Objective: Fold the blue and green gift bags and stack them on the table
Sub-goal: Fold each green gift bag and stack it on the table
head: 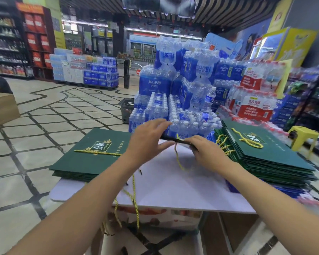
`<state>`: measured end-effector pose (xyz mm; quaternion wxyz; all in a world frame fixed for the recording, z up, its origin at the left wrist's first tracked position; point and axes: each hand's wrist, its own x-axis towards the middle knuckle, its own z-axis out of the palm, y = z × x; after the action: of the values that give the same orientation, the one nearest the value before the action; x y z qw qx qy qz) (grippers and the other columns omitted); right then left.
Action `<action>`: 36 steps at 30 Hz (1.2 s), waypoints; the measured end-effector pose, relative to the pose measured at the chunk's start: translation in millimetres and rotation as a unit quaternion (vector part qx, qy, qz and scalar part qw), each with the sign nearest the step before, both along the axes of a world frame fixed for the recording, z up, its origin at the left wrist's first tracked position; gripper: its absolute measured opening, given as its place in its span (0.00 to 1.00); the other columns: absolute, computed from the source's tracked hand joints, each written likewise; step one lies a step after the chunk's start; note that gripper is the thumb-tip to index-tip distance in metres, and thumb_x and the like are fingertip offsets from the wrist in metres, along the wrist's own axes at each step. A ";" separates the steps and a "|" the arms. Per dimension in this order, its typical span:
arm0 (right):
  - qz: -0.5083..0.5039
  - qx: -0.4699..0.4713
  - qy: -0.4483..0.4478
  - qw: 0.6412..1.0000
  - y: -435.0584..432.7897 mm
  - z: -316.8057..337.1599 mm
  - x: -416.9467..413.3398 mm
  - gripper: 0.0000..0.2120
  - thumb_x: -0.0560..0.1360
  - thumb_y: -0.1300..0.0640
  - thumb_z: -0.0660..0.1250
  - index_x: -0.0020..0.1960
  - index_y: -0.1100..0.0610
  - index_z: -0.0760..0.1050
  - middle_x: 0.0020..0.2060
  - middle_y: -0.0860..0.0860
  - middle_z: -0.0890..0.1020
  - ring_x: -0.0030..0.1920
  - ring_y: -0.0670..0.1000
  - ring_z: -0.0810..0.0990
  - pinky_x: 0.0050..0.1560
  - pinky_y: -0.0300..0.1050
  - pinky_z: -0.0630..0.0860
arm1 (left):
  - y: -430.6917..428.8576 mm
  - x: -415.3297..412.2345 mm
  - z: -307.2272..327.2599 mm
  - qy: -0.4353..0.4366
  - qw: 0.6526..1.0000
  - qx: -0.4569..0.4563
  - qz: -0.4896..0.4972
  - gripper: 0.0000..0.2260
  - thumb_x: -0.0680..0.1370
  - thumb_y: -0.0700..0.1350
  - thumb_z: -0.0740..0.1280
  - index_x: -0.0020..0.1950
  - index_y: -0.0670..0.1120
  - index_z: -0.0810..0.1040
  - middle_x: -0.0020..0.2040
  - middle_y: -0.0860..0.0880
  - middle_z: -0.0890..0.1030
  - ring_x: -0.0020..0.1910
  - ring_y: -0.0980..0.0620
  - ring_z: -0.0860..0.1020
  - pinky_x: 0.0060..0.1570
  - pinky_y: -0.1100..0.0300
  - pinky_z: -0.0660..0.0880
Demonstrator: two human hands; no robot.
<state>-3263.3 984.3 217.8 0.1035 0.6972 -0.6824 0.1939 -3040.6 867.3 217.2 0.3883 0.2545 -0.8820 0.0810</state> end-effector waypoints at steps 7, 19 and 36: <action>-0.046 -0.163 -0.191 0.967 1.5 61.3 19.8 0.19 0.80 0.61 0.66 0.70 0.55 0.69 0.50 0.47 0.75 0.49 0.50 0.72 0.48 0.43 0.65 | -7.0 5.1 39.2 0.059 0.997 -0.015 0.049 0.32 0.81 0.60 0.57 0.82 0.48 0.60 0.81 0.45 0.63 0.79 0.44 0.63 0.75 0.45 0.64; -0.303 0.096 -0.173 0.932 8.3 -57.9 19.7 0.25 0.77 0.52 0.64 0.72 0.56 0.65 0.69 0.58 0.72 0.68 0.62 0.72 0.64 0.56 0.72 | 47.0 -12.5 -107.2 -0.284 0.932 0.224 0.014 0.27 0.86 0.62 0.48 0.84 0.54 0.55 0.84 0.49 0.56 0.83 0.47 0.54 0.79 0.44 0.54; -0.134 0.192 -0.005 0.972 17.2 -105.7 49.1 0.39 0.76 0.24 0.41 0.82 0.40 0.47 0.83 0.48 0.48 0.83 0.56 0.44 0.80 0.61 0.41 | -11.9 -93.4 -60.2 -0.290 0.928 0.230 -0.043 0.20 0.87 0.52 0.53 0.80 0.63 0.62 0.83 0.51 0.59 0.82 0.47 0.54 0.78 0.33 0.49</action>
<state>-3214.2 1001.5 112.1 -0.0108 0.6048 -0.7949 0.0475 -3134.0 855.4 157.0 0.0495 0.2644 -0.9605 -0.0709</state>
